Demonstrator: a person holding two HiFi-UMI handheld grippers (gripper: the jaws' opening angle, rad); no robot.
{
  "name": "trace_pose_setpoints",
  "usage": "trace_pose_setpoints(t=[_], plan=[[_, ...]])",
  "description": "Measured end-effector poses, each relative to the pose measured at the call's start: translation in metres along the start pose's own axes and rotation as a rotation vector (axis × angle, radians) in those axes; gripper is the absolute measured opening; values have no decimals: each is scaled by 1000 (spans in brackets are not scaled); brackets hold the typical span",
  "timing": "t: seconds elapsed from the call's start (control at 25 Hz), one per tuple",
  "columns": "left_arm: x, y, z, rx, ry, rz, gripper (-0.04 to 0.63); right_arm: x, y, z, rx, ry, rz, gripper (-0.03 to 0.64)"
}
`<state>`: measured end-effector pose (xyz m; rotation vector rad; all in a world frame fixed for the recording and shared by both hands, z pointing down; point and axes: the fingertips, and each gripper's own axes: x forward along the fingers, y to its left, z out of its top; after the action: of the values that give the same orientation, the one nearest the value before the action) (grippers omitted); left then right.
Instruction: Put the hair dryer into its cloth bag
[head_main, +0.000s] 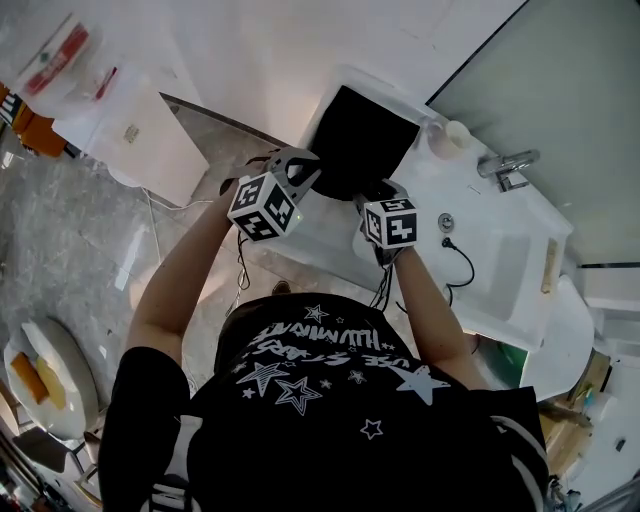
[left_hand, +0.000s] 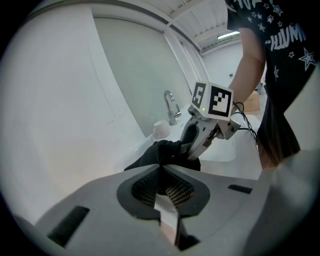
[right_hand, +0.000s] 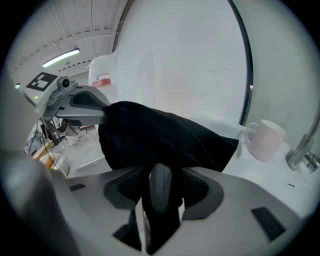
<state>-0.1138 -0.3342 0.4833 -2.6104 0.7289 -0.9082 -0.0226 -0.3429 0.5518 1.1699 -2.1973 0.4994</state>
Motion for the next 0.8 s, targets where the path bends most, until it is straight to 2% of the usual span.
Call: trace_pose_setpoints(t=[0.36, 0.8], plan=[[-4, -7, 6, 1, -27, -23, 23, 29, -22, 15, 80, -22, -160, 202], [-7, -8, -22, 10, 40, 19, 25, 52, -16, 10, 61, 16, -223, 204]])
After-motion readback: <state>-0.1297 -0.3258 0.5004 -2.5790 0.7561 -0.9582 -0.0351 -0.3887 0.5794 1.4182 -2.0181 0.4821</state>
